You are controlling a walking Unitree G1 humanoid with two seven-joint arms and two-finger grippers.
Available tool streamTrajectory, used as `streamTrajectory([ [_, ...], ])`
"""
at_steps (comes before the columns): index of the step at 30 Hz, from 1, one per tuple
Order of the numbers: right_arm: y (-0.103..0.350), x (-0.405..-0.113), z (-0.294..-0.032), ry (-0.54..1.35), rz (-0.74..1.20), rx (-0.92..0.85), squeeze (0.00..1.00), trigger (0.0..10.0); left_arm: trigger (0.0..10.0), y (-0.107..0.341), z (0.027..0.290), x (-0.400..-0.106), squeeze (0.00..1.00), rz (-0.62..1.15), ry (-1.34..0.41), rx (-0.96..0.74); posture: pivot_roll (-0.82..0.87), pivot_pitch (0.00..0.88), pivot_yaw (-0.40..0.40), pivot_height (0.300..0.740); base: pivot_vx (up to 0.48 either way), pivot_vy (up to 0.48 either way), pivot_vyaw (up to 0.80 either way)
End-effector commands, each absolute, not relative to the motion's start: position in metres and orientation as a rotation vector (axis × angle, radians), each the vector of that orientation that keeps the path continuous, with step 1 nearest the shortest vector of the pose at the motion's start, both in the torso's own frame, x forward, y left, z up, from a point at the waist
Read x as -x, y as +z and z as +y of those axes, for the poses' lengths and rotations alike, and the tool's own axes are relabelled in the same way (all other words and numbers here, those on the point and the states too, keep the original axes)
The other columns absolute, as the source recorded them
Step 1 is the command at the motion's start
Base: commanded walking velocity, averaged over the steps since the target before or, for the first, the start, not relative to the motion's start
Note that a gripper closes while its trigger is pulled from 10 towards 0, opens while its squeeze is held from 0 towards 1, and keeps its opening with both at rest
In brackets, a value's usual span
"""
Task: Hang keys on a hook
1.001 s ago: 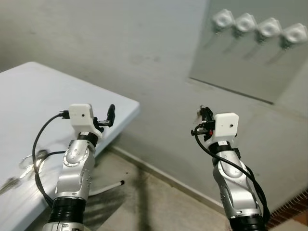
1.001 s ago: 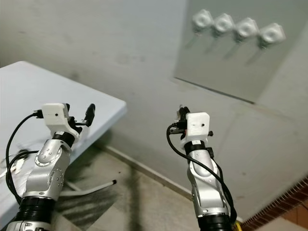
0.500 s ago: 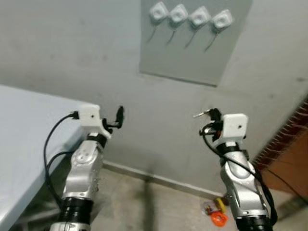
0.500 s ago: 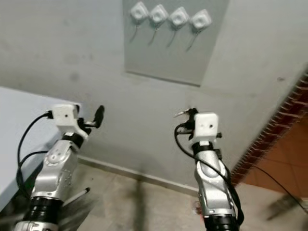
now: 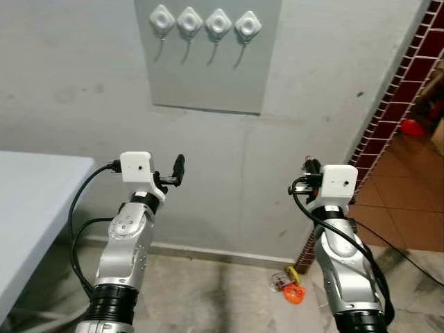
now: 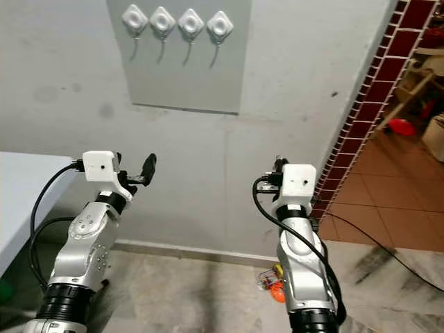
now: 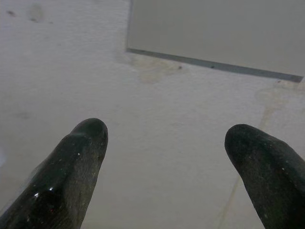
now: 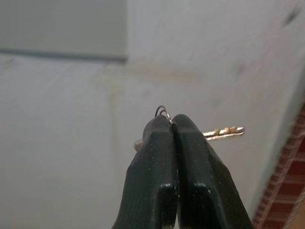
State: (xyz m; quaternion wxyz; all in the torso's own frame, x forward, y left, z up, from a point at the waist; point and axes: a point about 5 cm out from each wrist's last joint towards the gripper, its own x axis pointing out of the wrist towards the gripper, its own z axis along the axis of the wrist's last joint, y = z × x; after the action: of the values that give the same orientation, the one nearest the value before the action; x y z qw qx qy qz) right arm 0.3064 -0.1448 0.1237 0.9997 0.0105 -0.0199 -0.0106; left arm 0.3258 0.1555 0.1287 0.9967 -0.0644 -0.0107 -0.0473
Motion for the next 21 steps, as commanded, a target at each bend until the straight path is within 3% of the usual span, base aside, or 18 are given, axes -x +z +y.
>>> streamTrajectory([
  [1, 0.1294, -0.3085, -0.1484, -0.022, -0.025, -0.068, 0.00, 10.0, 10.0, 0.1311, 0.1515, -0.3260, 0.00, -0.007, -0.113, 0.125, -0.05, 0.000, 0.019, 0.732, 0.000, 0.000, 0.00],
  [7, 0.1308, -0.3063, -0.1511, -0.021, -0.032, -0.076, 0.00, 10.0, 10.0, 0.1328, 0.1490, -0.3265, 0.00, -0.006, -0.135, 0.147, -0.05, 0.000, 0.023, 0.732, 0.000, 0.000, 0.00],
  [21, 0.1357, -0.3066, -0.1497, -0.010, -0.037, -0.076, 0.00, 10.0, 10.0, 0.1338, 0.1476, -0.3266, 0.00, 0.002, -0.130, 0.146, -0.05, 0.000, 0.019, 0.732, 0.314, 0.000, 0.00],
])
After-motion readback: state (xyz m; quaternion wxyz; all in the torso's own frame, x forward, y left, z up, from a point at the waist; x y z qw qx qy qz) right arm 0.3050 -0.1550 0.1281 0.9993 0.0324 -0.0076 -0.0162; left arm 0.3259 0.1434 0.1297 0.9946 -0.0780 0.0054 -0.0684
